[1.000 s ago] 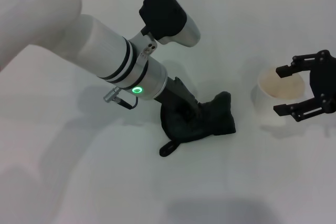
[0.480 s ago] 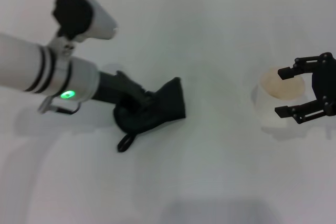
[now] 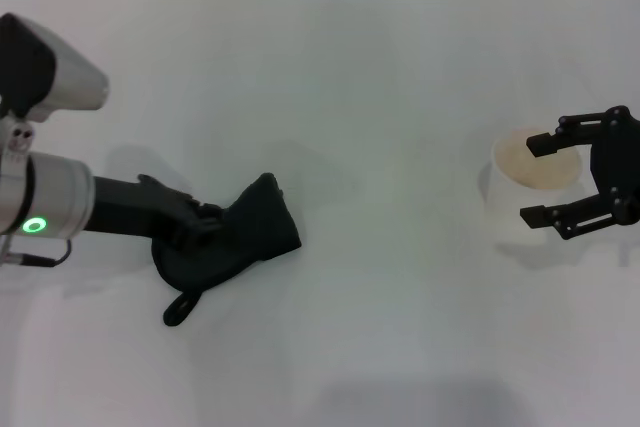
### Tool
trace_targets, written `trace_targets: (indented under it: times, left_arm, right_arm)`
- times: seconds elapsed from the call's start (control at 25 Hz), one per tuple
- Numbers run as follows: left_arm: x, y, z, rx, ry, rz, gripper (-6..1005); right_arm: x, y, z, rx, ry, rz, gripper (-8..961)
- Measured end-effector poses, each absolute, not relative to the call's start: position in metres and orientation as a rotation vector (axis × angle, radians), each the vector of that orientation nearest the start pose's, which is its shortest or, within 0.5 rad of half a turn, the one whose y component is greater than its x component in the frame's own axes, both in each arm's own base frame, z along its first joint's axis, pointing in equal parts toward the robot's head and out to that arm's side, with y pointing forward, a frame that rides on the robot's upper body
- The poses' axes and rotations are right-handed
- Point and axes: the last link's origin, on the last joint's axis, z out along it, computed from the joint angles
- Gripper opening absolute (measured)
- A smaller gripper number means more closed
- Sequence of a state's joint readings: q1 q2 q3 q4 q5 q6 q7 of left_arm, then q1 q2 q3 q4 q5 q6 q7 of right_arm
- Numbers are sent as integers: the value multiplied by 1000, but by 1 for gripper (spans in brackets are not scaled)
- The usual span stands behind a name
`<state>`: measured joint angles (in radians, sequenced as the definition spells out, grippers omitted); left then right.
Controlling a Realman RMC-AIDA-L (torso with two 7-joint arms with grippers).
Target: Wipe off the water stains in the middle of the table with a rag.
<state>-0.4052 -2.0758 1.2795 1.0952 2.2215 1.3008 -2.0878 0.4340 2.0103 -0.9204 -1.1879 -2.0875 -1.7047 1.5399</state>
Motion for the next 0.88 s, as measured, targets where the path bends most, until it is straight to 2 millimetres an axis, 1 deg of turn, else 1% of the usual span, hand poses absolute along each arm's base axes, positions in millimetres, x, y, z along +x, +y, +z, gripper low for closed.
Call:
trace_targets:
  times: [0.2, 0.32, 0.6, 0.76, 0.84, 0.88]
  left_arm:
    - [-266, 330, -7, -2674, -920, -24, 223]
    - [-267, 325, 3, -2685, -900, -109, 418]
    - [-271, 307, 32, -2748, -751, -307, 501]
    - [-278, 294, 40, -2775, -657, -349, 549]
    - [-279, 291, 41, -2779, -637, -355, 548]
    - [-281, 284, 42, -2801, -582, -379, 548]
  right_arm:
    - [238, 326, 64, -2885, 231, 209, 857]
    - [237, 325, 64, -2888, 229, 217, 857]
    - [238, 325, 66, -2892, 236, 215, 857]
    - [237, 324, 68, -2901, 234, 213, 857]
    - [237, 323, 68, -2909, 231, 213, 857]
    - [237, 320, 71, -2939, 238, 218, 858]
